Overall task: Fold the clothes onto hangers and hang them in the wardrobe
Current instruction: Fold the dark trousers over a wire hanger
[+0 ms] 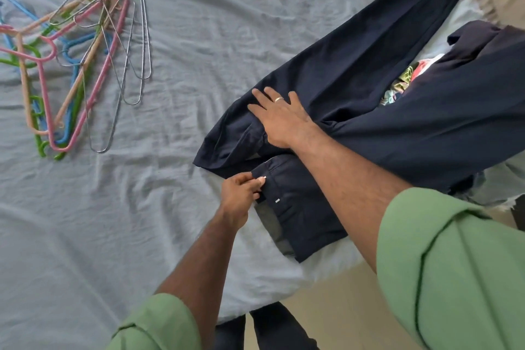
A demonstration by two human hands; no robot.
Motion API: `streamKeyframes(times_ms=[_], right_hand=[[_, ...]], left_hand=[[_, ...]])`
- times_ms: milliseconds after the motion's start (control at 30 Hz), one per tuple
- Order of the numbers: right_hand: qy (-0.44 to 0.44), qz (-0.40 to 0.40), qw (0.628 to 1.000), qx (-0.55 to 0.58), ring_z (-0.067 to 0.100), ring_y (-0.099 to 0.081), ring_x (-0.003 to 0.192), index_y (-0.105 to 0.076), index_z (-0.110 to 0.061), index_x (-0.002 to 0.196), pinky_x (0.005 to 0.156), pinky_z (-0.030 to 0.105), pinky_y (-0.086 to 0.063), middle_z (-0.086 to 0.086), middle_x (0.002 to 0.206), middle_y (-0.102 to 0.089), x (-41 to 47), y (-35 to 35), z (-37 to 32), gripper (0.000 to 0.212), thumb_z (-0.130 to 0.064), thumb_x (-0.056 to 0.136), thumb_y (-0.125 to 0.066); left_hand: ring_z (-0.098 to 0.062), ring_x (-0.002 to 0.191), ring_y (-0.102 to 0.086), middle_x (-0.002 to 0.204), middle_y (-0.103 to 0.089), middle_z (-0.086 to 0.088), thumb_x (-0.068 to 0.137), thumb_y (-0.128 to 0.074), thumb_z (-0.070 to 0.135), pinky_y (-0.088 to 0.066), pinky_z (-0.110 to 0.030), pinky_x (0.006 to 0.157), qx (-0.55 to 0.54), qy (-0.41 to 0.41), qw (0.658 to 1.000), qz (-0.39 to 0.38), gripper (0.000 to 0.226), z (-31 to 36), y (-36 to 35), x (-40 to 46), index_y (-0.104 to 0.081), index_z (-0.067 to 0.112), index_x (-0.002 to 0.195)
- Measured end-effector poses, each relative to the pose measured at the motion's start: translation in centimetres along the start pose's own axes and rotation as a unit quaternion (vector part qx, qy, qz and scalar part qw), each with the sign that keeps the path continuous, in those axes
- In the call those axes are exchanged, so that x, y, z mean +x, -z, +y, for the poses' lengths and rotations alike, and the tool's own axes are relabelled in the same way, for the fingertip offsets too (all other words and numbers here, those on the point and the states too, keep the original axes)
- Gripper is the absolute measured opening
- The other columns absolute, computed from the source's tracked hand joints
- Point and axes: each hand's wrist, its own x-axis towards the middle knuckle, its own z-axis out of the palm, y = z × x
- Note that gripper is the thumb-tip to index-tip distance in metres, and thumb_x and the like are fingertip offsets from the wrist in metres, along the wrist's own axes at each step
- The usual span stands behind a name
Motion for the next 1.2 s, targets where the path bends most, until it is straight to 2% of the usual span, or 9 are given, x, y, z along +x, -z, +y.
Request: streamKeyframes(times_ms=[67,133,200,333,467,567,700,1067,1200], right_hand=[[0.012,-0.016,0.998,-0.064,0.023,-0.003,0.157,-0.044,-0.026,0.149,0.12,0.064,-0.008,0.003,0.171,-0.006,0.4,0.0,-0.1,0.055,-0.019,0.096,-0.058],[0.024,0.034,0.996,-0.075,0.022,-0.022,0.152,-0.057,-0.027,0.136,0.12,0.063,-0.007,0.004,0.158,-0.038,0.0,0.0,0.0,0.046,-0.02,0.092,-0.064],[0.052,0.11,0.99,-0.068,0.021,-0.052,0.126,-0.068,-0.027,0.113,0.118,0.059,-0.016,-0.001,0.116,-0.066,-1.4,0.0,-0.1,0.028,-0.015,0.089,-0.062],[0.046,0.203,0.978,-0.001,0.023,-0.062,0.073,-0.07,-0.024,0.076,0.087,0.045,-0.034,-0.005,0.067,-0.065,-6.2,-1.8,-0.1,0.008,-0.022,0.083,-0.074],[0.01,0.215,0.955,0.203,0.025,-0.068,0.073,-0.077,-0.021,0.084,0.073,0.043,-0.05,-0.001,0.078,-0.07,-11.3,-4.1,-0.9,0.01,-0.031,0.083,-0.077],[0.014,0.153,0.936,0.318,0.024,-0.07,0.088,-0.078,-0.015,0.104,0.078,0.043,-0.057,0.001,0.098,-0.072,-13.4,-4.6,-2.0,0.017,-0.018,0.093,-0.066],[-0.087,0.177,0.877,0.438,0.017,-0.069,0.087,-0.078,-0.011,0.1,0.085,0.033,-0.057,0.002,0.096,-0.075,-14.4,-4.1,-2.4,0.012,-0.01,0.09,-0.072],[0.023,0.171,0.904,0.392,0.022,-0.065,0.082,-0.072,-0.013,0.099,0.075,0.04,-0.057,0.001,0.093,-0.066,-14.3,-4.5,-0.7,0.01,-0.013,0.094,-0.063],[0.031,0.189,0.919,0.344,0.032,-0.065,0.073,-0.07,-0.011,0.098,0.064,0.046,-0.057,0.006,0.09,-0.062,-14.2,-4.1,-0.5,0.012,-0.015,0.098,-0.059]], left_hand=[[-0.014,0.072,-0.066,0.081,-0.071,-0.005,0.09,-0.069,-0.005,-0.05,-0.023,0.059,-0.019,0.007,0.999,-0.029,0.006,0.2,0.0,-0.4,-0.071,0.001,0.09],[-0.011,0.069,-0.068,0.078,-0.073,-0.002,0.092,-0.066,-0.006,-0.05,-0.02,0.056,-0.027,0.018,0.999,-0.039,0.011,0.3,0.0,-0.7,-0.072,0.003,0.089],[-0.013,0.068,-0.061,0.076,-0.064,-0.005,0.093,-0.066,-0.002,-0.049,-0.021,0.057,-0.016,0.021,0.999,-0.037,0.012,0.5,0.1,-1.1,-0.064,0.002,0.082],[-0.014,0.062,-0.05,0.069,-0.048,-0.007,0.098,-0.064,0.009,-0.046,-0.021,0.054,0.006,0.023,0.999,-0.03,0.026,0.6,-0.3,-2.2,-0.054,0.008,0.074],[-0.012,0.061,-0.051,0.068,-0.054,-0.003,0.102,-0.059,0.02,-0.043,-0.023,0.053,0.009,0.028,0.999,-0.041,0.032,1.1,-1.4,-4.7,-0.056,0.015,0.071],[-0.01,0.064,-0.062,0.071,-0.064,-0.002,0.104,-0.055,0.015,-0.052,-0.022,0.057,-0.027,0.015,0.999,-0.034,0.03,1.5,-2.0,-6.7,-0.061,0.012,0.075],[-0.009,0.066,-0.067,0.077,-0.068,-0.006,0.105,-0.051,0.01,-0.056,-0.022,0.061,-0.046,-0.006,0.999,-0.013,0.027,2.2,-2.5,-8.3,-0.064,0.005,0.082],[-0.006,0.059,-0.065,0.064,-0.067,0.001,0.104,-0.052,0.01,-0.056,-0.023,0.059,-0.078,-0.034,0.994,0.064,0.024,1.9,-4.9,-9.1,-0.066,0.0,0.087],[-0.017,0.069,-0.067,0.078,-0.069,-0.012,0.104,-0.053,0.009,-0.059,-0.03,0.063,-0.069,-0.051,0.994,0.069,0.027,2.1,-5.7,-9.4,-0.068,-0.001,0.085]])
